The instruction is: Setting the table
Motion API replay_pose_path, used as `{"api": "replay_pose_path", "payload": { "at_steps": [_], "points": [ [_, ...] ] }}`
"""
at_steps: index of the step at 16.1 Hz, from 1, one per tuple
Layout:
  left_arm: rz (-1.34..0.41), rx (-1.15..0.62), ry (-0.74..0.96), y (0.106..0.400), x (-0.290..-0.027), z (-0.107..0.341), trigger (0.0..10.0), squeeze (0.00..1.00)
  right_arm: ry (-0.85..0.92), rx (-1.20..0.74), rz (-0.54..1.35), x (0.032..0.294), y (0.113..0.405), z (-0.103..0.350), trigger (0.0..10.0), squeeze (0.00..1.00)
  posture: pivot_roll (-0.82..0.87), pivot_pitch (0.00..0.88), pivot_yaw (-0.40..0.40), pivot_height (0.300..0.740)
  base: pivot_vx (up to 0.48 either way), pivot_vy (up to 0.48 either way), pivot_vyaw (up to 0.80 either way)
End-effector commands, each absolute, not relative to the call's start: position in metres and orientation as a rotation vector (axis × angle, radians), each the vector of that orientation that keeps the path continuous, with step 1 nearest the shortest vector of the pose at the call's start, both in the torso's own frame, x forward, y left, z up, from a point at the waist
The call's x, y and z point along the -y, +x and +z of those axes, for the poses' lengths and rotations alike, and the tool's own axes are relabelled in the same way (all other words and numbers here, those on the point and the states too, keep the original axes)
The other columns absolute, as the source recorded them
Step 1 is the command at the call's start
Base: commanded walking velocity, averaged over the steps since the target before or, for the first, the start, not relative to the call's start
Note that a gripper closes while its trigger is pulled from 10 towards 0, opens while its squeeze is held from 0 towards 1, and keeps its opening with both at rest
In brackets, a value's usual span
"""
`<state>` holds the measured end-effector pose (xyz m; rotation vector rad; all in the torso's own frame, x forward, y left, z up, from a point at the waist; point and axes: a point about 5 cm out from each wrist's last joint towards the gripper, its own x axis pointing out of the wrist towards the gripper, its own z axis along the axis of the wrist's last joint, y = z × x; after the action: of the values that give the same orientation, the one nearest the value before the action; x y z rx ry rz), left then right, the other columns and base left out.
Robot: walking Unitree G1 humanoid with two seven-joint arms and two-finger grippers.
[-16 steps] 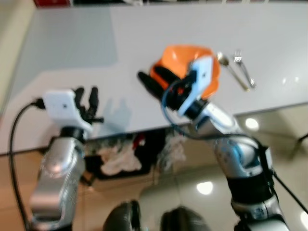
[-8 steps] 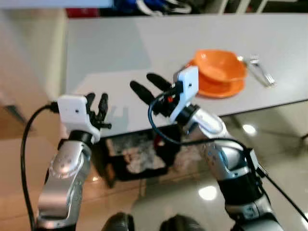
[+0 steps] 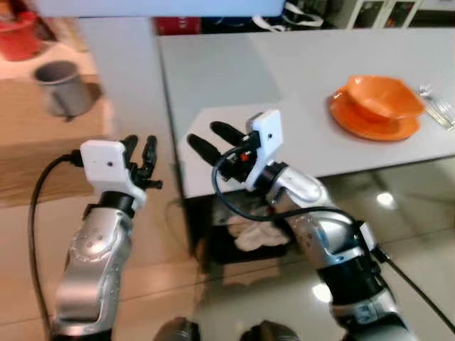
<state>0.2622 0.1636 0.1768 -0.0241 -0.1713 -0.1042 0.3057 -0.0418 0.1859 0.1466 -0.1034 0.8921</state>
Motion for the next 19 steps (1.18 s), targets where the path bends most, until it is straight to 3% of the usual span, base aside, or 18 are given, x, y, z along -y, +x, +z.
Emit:
{"api": "replay_pose_path", "payload": {
  "at_steps": [1,3,4,11,15,16,17,19],
  "points": [
    [-0.098,0.187,-0.001,0.262,-0.167,0.180,10.0,0.00,0.145,0.119,0.899,0.040,0.307,0.189,10.0,0.00,-0.05,0.103,-0.022,0.740,0.000,0.465,0.00],
    [-0.094,0.200,0.005,0.262,-0.168,0.183,10.0,0.00,0.139,0.114,0.897,0.041,0.308,0.188,10.0,0.00,-0.05,0.102,-0.021,0.740,0.000,0.465,0.00],
    [-0.105,0.221,-0.023,0.263,-0.167,0.188,10.0,1.00,0.152,0.108,0.893,0.043,0.309,0.186,0.0,0.00,-0.05,0.102,-0.020,0.740,0.000,0.000,0.00],
    [-0.121,0.294,-0.005,0.274,-0.172,0.209,10.0,1.00,0.163,0.093,0.827,0.052,0.317,0.183,0.0,0.00,-0.04,0.097,-0.024,0.740,0.000,0.000,0.00],
    [-0.182,0.241,0.065,0.285,-0.159,0.196,10.0,1.00,0.146,0.069,0.765,0.058,0.322,0.176,0.0,0.00,-0.05,0.092,-0.018,0.740,0.000,0.000,0.00],
    [-0.187,0.241,0.095,0.286,-0.158,0.196,10.0,0.00,0.134,0.051,0.762,0.058,0.322,0.173,8.8,0.00,-0.05,0.091,-0.016,0.740,0.000,0.000,0.00],
    [-0.198,0.256,0.059,0.285,-0.157,0.198,10.0,0.00,0.121,0.021,0.752,0.057,0.322,0.170,10.0,0.00,-0.06,0.092,-0.015,0.740,0.000,0.000,0.00],
    [-0.180,0.275,0.054,0.283,-0.157,0.200,10.0,0.00,0.071,0.041,0.758,0.055,0.319,0.169,10.0,0.00,-0.06,0.097,-0.011,0.740,0.480,0.000,-0.28]
  ]
}}
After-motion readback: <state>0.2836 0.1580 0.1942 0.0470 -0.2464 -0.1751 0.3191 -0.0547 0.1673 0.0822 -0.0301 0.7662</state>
